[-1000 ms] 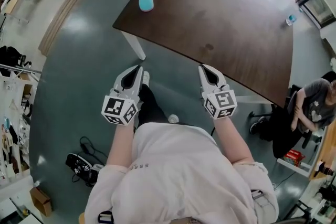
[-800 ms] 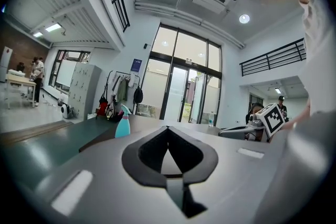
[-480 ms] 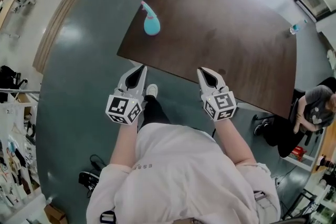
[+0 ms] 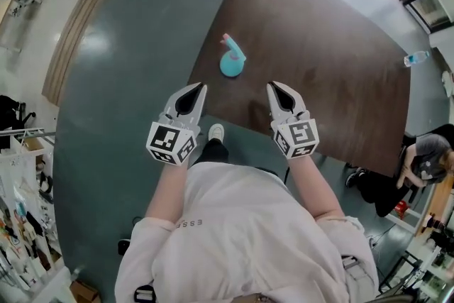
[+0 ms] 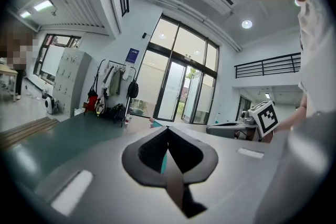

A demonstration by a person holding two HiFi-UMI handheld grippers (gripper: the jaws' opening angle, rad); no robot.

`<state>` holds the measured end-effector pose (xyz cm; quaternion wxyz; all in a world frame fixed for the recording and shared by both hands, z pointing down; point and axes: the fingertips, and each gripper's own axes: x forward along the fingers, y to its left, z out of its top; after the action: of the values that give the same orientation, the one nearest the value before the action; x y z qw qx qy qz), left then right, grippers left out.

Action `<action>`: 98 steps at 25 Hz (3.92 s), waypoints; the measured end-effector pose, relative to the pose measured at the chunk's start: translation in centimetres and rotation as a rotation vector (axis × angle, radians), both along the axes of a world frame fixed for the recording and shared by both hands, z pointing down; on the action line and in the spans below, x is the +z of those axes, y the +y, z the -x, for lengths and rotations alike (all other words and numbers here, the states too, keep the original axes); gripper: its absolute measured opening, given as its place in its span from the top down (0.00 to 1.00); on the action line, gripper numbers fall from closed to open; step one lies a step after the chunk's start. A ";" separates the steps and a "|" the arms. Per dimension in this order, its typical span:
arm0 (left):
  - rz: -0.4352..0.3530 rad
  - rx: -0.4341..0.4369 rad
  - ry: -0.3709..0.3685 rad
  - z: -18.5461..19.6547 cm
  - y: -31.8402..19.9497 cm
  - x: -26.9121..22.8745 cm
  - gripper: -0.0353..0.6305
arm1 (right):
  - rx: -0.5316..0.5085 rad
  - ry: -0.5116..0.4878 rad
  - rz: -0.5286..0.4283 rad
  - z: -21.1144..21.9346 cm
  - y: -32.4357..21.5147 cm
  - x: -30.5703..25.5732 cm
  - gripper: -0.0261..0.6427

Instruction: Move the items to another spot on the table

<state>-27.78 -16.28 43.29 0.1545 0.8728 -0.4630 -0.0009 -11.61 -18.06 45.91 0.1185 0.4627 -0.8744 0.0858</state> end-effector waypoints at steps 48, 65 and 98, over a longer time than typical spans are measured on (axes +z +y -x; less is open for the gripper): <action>0.032 0.083 0.001 3.7 -8.2 1.5 0.92 | -0.027 0.024 0.000 6.6 -8.7 1.3 0.78; -0.010 0.278 -0.007 -6.8 -2.3 -0.8 0.92 | 0.213 -0.024 -0.048 -6.1 1.6 -1.6 0.78; -0.020 1.059 0.036 -57.0 28.4 -0.8 0.92 | 0.914 -0.080 -0.079 -48.7 37.7 -2.4 0.78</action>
<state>29.20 12.10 42.50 0.1333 0.9884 0.0438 0.0580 37.06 19.67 43.55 0.0167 0.8014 -0.5870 0.1137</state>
